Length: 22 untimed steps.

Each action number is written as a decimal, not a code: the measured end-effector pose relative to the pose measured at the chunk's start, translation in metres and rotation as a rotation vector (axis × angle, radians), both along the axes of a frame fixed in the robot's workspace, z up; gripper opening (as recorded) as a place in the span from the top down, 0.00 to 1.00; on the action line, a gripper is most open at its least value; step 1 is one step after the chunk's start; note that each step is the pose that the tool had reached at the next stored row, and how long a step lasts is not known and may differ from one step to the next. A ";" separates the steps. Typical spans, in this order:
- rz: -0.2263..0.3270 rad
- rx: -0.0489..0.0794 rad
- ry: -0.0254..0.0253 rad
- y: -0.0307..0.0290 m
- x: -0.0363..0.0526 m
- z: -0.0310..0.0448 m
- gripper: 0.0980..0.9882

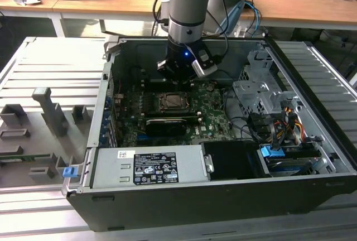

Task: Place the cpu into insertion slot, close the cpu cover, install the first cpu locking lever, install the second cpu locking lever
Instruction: 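Install the second cpu locking lever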

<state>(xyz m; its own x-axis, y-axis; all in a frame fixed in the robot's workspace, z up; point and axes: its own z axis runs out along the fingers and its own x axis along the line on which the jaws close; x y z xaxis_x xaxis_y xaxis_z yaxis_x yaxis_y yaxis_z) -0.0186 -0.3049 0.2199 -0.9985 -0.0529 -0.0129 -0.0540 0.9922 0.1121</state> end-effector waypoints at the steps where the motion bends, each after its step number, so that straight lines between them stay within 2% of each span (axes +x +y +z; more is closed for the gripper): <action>1: 0.000 0.000 0.0000 -0.0006 0.0000 -0.0001 0.99; 5: 0.000 -0.002 0.0001 -0.0028 -0.0001 0.0002 0.99; 6: 0.000 -0.002 0.0000 -0.0028 -0.0001 0.0024 0.99; 7: 0.000 -0.002 0.0000 -0.0028 0.0000 0.0060 0.99; 9: 0.000 -0.002 0.0001 -0.0029 0.0000 0.0242 0.99; 10: 0.000 -0.002 0.0000 -0.0032 0.0000 0.0294 0.99; 13: 0.000 -0.002 0.0000 -0.0080 0.0000 0.0294 0.99; 16: 0.000 -0.002 0.0000 -0.0159 0.0000 0.0291 0.99; 22: 0.000 -0.002 0.0000 -0.0250 0.0000 0.0288 0.99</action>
